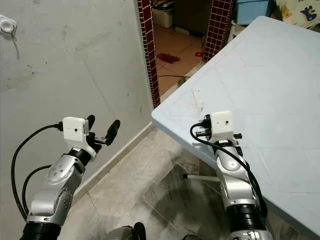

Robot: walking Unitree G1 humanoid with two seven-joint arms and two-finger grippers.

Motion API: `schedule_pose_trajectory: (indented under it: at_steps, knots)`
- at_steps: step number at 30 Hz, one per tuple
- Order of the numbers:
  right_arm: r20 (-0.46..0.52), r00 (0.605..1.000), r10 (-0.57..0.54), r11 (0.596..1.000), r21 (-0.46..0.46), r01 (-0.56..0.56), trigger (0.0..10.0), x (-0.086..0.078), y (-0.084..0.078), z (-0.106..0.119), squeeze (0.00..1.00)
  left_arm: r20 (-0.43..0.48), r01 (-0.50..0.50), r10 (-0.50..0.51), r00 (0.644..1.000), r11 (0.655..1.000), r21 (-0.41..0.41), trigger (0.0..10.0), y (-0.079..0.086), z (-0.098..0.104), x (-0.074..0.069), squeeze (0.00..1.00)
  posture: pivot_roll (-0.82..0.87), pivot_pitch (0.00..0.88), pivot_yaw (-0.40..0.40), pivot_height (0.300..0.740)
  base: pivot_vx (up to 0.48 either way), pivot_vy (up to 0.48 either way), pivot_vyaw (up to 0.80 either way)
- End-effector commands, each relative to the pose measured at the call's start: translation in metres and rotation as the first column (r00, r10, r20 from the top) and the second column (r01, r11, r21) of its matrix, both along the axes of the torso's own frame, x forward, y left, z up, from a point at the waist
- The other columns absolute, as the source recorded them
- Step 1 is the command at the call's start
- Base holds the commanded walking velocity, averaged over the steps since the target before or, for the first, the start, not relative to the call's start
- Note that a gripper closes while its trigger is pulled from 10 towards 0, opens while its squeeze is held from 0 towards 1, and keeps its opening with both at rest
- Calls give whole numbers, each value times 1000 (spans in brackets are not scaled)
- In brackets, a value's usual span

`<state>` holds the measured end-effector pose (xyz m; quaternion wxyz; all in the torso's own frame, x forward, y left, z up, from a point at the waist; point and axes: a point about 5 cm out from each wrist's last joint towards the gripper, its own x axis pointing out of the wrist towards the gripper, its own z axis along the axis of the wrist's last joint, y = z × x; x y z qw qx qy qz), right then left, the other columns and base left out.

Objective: Hang keys on a hook

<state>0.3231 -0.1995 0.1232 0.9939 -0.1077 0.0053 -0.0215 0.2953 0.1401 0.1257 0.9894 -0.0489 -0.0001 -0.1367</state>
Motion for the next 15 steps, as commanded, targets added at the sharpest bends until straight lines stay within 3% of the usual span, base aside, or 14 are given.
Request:
schedule_pose_trajectory:
  at_steps: [1, 12, 15]
  knots:
    - [-65, 997, -51, 999, -17, 50, 0, -7, -8, -17, 0, -6, -11, 11, 1000, 1000, 13, 10000, 3, -2, 0, 0, -16, 168, 124, 740, 0, 0, 0]
    - [176, 980, -89, 989, -100, 108, 0, -3, -7, 22, 0, 1, -15, 15, 1000, 1000, 14, 10000, 3, -1, 2, 0, -15, 163, 127, 740, 0, 0, 0]
    - [205, 975, -86, 990, -97, 107, 0, -3, -5, 28, 0, 2, -16, 16, 1000, 1000, 13, 10000, 3, -1, 2, 0, -15, 163, 127, 740, 0, 0, 0]
